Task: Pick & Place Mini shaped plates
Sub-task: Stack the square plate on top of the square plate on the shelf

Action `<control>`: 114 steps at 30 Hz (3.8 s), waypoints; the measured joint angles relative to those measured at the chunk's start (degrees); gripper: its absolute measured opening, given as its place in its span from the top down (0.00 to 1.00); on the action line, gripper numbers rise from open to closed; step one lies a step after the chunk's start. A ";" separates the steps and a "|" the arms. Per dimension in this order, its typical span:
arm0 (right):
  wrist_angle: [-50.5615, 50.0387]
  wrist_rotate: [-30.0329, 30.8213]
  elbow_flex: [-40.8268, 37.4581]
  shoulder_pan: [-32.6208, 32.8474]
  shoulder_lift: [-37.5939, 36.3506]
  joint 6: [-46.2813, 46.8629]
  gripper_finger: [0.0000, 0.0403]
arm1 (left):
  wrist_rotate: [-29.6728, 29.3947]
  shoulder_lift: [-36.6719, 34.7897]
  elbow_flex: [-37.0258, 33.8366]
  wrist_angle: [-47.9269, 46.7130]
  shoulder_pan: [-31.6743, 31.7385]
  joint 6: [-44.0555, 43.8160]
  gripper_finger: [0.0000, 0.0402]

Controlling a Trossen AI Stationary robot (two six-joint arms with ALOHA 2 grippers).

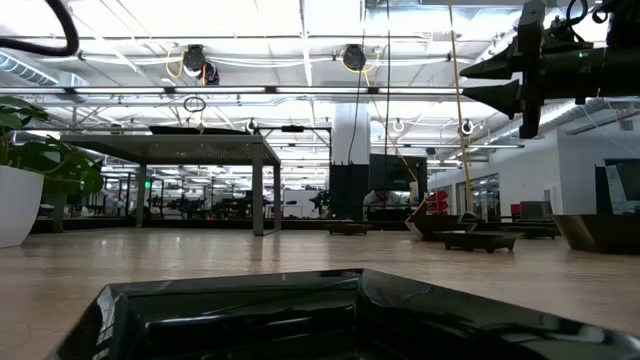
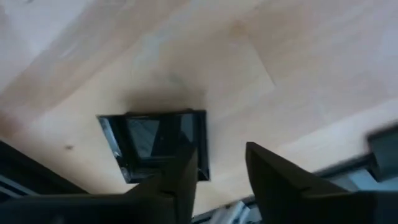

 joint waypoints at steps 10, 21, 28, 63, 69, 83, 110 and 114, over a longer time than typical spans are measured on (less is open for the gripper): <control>-0.04 0.01 0.00 0.02 0.01 0.00 0.64 | -1.14 0.00 -4.45 1.66 0.00 -0.89 0.54; -0.72 0.01 -0.02 0.02 0.01 -0.37 0.64 | -0.04 0.00 -6.75 7.19 0.00 -2.50 0.81; -0.70 0.06 0.00 0.00 0.01 -0.46 0.64 | 3.08 -0.04 -6.70 9.31 0.20 -2.81 0.97; -0.69 0.19 0.00 0.00 -0.01 -0.46 0.64 | -19.69 0.02 30.96 -29.66 26.33 68.28 0.99; -0.69 0.19 0.00 0.02 0.01 -0.46 0.64 | -26.46 -0.07 36.54 -41.42 34.61 75.44 0.96; -1.14 0.19 0.00 0.00 0.12 -0.46 0.64 | -35.30 -13.70 36.36 -41.19 54.70 80.51 0.99; -1.14 0.19 -0.02 0.00 0.10 -0.46 0.64 | -48.44 -21.84 27.27 -41.09 84.32 81.57 0.97; -1.14 0.19 0.00 0.01 0.10 -0.46 0.64 | -48.53 -21.83 22.11 -41.00 85.51 80.03 0.99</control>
